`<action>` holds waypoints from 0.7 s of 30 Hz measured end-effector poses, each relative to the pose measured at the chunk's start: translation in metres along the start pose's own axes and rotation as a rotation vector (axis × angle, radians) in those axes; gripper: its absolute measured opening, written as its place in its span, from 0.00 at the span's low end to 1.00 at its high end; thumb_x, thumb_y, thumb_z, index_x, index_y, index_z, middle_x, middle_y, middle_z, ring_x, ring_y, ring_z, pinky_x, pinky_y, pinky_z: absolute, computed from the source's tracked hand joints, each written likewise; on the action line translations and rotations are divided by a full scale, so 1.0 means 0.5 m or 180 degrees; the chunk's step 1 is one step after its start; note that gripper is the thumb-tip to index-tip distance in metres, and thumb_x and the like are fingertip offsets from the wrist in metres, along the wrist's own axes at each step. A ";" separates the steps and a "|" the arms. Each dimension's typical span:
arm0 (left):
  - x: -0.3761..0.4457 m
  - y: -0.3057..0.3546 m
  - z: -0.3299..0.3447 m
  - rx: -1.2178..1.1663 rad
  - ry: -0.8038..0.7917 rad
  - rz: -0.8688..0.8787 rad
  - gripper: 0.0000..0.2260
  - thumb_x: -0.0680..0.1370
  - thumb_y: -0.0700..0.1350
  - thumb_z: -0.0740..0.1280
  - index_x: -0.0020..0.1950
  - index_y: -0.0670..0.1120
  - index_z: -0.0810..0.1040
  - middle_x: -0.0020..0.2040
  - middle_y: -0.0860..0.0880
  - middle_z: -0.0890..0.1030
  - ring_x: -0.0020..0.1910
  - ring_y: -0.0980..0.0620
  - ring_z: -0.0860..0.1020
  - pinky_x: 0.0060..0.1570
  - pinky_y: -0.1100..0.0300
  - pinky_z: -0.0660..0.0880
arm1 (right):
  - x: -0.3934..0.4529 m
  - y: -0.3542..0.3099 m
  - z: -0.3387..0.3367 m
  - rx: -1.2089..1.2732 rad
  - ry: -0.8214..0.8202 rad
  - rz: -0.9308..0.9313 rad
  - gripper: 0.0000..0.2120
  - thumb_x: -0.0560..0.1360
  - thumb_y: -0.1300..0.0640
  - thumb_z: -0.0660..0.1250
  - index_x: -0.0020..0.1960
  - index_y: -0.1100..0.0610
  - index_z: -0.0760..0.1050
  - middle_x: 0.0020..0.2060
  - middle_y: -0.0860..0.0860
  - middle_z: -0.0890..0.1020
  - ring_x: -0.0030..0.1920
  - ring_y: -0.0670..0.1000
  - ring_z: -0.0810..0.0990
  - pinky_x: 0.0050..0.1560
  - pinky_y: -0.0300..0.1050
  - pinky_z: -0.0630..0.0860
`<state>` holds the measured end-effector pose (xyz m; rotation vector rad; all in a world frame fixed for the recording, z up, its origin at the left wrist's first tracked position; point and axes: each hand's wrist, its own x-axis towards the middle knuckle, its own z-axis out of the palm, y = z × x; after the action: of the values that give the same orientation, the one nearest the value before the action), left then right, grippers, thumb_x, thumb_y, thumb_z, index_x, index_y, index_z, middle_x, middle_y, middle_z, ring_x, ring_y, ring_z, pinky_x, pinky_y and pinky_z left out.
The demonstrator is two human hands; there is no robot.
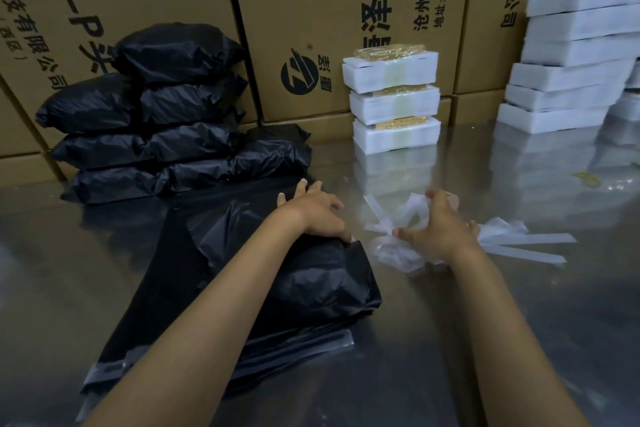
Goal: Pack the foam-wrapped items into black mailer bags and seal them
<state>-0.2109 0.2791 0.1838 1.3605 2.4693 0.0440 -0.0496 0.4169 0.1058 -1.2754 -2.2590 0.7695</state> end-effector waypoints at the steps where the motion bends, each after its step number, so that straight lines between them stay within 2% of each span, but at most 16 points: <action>1: 0.001 0.002 0.003 0.0005 0.0020 -0.0041 0.32 0.73 0.59 0.72 0.76 0.58 0.65 0.82 0.50 0.43 0.79 0.46 0.36 0.74 0.39 0.39 | 0.000 0.005 -0.004 -0.0023 -0.0029 0.0049 0.43 0.71 0.43 0.76 0.77 0.52 0.55 0.76 0.51 0.63 0.75 0.58 0.66 0.76 0.66 0.50; 5: 0.004 0.009 0.012 -0.0040 0.0080 -0.0201 0.31 0.72 0.54 0.73 0.74 0.58 0.68 0.82 0.51 0.43 0.79 0.47 0.35 0.75 0.40 0.39 | 0.001 0.013 -0.011 -0.0137 -0.0096 0.0183 0.46 0.70 0.46 0.78 0.78 0.51 0.55 0.76 0.54 0.64 0.77 0.57 0.60 0.74 0.63 0.56; 9: 0.004 0.013 0.024 -0.0148 0.0281 -0.0255 0.27 0.71 0.51 0.74 0.69 0.58 0.73 0.82 0.52 0.45 0.79 0.48 0.37 0.75 0.40 0.40 | 0.001 0.007 -0.012 -0.0087 -0.0006 0.0172 0.43 0.70 0.46 0.78 0.77 0.48 0.58 0.71 0.54 0.71 0.75 0.58 0.63 0.71 0.60 0.59; 14: 0.000 0.006 0.040 -0.0447 0.0668 -0.0170 0.26 0.71 0.45 0.69 0.68 0.61 0.73 0.81 0.53 0.50 0.80 0.51 0.40 0.76 0.43 0.40 | -0.004 -0.011 -0.011 0.0079 0.0320 0.0078 0.44 0.74 0.47 0.74 0.80 0.47 0.52 0.72 0.53 0.71 0.73 0.60 0.65 0.71 0.62 0.61; 16: -0.002 0.006 0.042 -0.0511 0.0735 -0.0155 0.25 0.72 0.45 0.68 0.67 0.62 0.73 0.81 0.53 0.51 0.80 0.51 0.41 0.76 0.43 0.40 | -0.007 -0.020 -0.011 0.0177 0.0584 -0.0050 0.38 0.76 0.51 0.72 0.80 0.49 0.56 0.70 0.55 0.74 0.71 0.61 0.69 0.69 0.60 0.65; 19: -0.004 0.005 0.046 -0.0546 0.0815 -0.0119 0.23 0.73 0.45 0.67 0.66 0.61 0.74 0.81 0.53 0.52 0.80 0.51 0.42 0.76 0.44 0.41 | -0.014 -0.030 -0.014 0.0554 0.1058 -0.0143 0.26 0.78 0.59 0.67 0.74 0.55 0.65 0.60 0.59 0.80 0.61 0.61 0.77 0.60 0.55 0.74; 21: -0.005 0.004 0.049 -0.0542 0.0912 -0.0080 0.21 0.73 0.46 0.66 0.66 0.61 0.75 0.81 0.53 0.54 0.80 0.51 0.43 0.75 0.44 0.41 | -0.017 -0.032 -0.019 0.0639 0.1334 -0.0033 0.20 0.78 0.62 0.64 0.69 0.57 0.70 0.54 0.59 0.82 0.56 0.63 0.79 0.55 0.55 0.75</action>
<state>-0.2007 0.2750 0.1618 1.3289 2.6390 0.4631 -0.0499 0.4053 0.1229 -1.1987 -1.8066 0.6361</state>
